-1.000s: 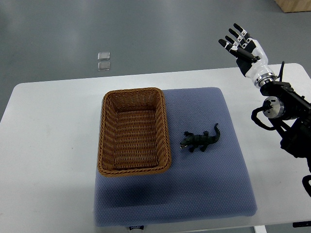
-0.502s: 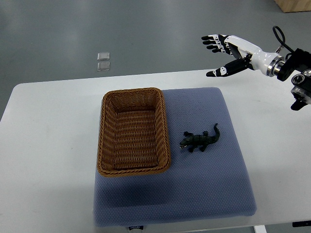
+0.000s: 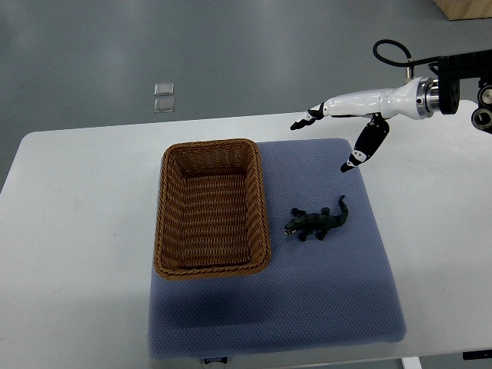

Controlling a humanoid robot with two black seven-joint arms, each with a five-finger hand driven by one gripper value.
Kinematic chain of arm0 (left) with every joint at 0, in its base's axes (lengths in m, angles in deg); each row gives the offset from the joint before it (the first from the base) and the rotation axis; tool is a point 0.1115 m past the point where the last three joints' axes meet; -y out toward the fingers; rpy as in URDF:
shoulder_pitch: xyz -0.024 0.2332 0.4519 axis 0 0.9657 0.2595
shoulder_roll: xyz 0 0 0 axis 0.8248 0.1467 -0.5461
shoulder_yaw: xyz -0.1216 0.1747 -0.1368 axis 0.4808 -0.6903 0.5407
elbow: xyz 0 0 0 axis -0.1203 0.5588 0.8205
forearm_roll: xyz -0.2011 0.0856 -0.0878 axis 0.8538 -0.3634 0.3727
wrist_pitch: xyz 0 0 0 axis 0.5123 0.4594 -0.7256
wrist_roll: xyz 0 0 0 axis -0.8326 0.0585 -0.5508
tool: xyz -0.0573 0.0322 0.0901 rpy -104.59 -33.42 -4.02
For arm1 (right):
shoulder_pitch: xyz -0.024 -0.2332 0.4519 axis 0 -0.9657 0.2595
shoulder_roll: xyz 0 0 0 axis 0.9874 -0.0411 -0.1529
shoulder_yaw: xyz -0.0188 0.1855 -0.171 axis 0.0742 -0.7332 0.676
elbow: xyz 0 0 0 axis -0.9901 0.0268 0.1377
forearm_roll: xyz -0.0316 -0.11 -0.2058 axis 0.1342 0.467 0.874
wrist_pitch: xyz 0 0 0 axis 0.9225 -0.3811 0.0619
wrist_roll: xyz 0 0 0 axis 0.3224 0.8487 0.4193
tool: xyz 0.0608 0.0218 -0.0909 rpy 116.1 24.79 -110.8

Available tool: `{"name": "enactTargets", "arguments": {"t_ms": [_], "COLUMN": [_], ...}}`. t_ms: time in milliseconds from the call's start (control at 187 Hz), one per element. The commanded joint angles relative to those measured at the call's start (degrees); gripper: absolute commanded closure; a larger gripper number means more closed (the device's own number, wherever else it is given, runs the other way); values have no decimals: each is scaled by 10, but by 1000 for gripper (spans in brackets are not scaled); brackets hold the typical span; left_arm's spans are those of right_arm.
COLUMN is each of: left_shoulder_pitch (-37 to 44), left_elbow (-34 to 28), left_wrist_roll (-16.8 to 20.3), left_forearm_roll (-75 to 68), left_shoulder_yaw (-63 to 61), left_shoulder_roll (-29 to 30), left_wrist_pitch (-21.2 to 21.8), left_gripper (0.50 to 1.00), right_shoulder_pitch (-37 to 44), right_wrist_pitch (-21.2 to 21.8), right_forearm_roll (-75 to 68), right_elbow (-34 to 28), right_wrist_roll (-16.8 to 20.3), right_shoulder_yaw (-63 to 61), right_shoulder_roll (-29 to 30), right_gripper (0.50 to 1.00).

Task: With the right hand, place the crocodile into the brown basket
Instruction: 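Swing the right hand over and lower it toward the brown crocodile, then position the right hand fingers around the crocodile's body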

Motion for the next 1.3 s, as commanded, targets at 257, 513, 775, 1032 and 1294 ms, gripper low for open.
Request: {"name": "enactTargets", "arguments": {"t_ms": [257, 513, 775, 1032, 1294], "left_shoulder_pitch": [0, 0, 0, 0, 0], "left_elbow": [0, 0, 0, 0, 0], "left_wrist_roll": [0, -1, 0, 0, 0], "left_forearm_roll": [0, 0, 0, 0, 0], "left_shoulder_yaw": [0, 0, 0, 0, 0], "left_shoulder_roll": [0, 0, 0, 0, 0], "left_wrist_pitch": [0, 0, 0, 0, 0], "left_gripper": [500, 500, 500, 500, 500], "right_shoulder_pitch": [-9, -91, -145, -169, -196], "right_wrist_pitch": [-24, -92, -166, -199, -227], "right_forearm_roll": [0, -1, 2, 6, 17], "right_elbow": [-32, -29, -28, -28, -21], "right_wrist_roll": [30, 35, 34, 33, 34], "right_shoulder_yaw": [46, 44, 42, 42, 42], "right_shoulder_roll": [21, 17, 15, 16, 20], "right_gripper": [583, 589, 589, 589, 597]}}
